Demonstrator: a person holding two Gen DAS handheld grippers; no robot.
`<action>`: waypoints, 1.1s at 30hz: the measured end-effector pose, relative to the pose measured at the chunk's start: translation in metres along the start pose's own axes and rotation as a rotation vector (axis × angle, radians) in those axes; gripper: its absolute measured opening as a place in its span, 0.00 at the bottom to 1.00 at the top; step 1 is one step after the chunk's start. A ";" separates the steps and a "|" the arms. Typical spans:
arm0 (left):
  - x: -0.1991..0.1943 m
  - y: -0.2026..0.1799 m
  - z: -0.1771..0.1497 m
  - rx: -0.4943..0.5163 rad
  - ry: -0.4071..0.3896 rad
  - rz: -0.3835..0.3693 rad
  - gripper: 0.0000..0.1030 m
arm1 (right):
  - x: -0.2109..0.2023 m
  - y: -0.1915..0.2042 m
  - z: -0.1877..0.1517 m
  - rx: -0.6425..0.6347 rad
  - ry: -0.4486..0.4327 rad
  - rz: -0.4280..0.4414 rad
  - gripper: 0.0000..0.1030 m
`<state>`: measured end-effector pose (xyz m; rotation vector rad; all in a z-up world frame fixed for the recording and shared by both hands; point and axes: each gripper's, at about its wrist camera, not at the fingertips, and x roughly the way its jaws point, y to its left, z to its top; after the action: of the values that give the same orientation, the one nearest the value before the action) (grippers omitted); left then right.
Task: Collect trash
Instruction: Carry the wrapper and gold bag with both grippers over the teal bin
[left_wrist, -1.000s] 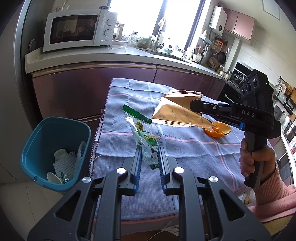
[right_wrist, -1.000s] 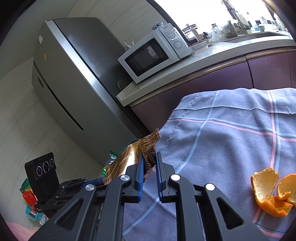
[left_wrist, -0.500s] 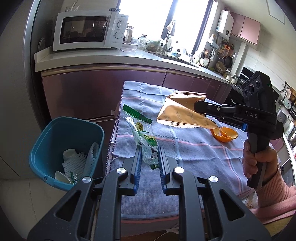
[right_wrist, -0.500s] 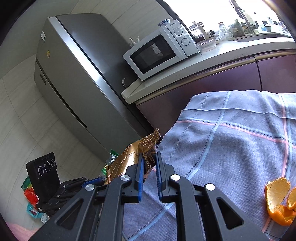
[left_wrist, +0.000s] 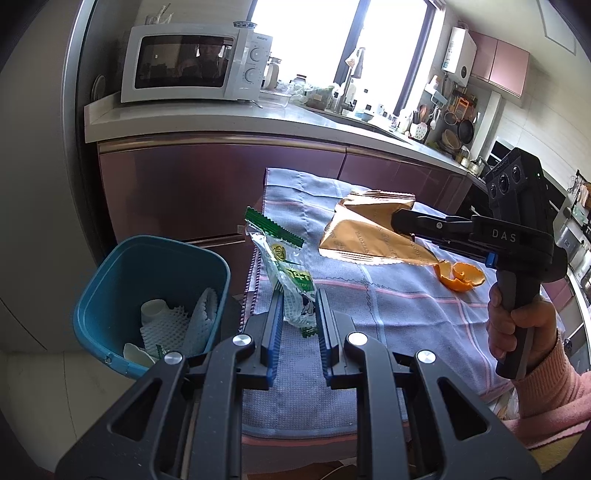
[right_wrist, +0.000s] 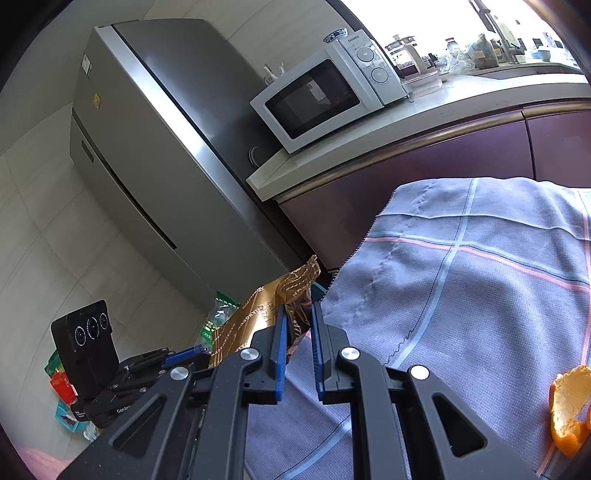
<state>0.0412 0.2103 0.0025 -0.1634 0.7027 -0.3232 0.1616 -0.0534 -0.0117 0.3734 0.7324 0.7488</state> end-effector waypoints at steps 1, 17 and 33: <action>-0.001 0.001 0.000 -0.002 -0.001 0.002 0.17 | 0.002 0.001 0.001 -0.001 0.002 0.001 0.11; -0.008 0.036 0.001 -0.049 -0.017 0.062 0.18 | 0.032 0.016 0.008 -0.020 0.043 0.023 0.11; -0.002 0.065 -0.002 -0.103 -0.005 0.121 0.17 | 0.052 0.022 0.014 -0.025 0.079 0.024 0.11</action>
<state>0.0538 0.2718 -0.0144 -0.2186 0.7219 -0.1704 0.1876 -0.0013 -0.0142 0.3316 0.7937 0.7979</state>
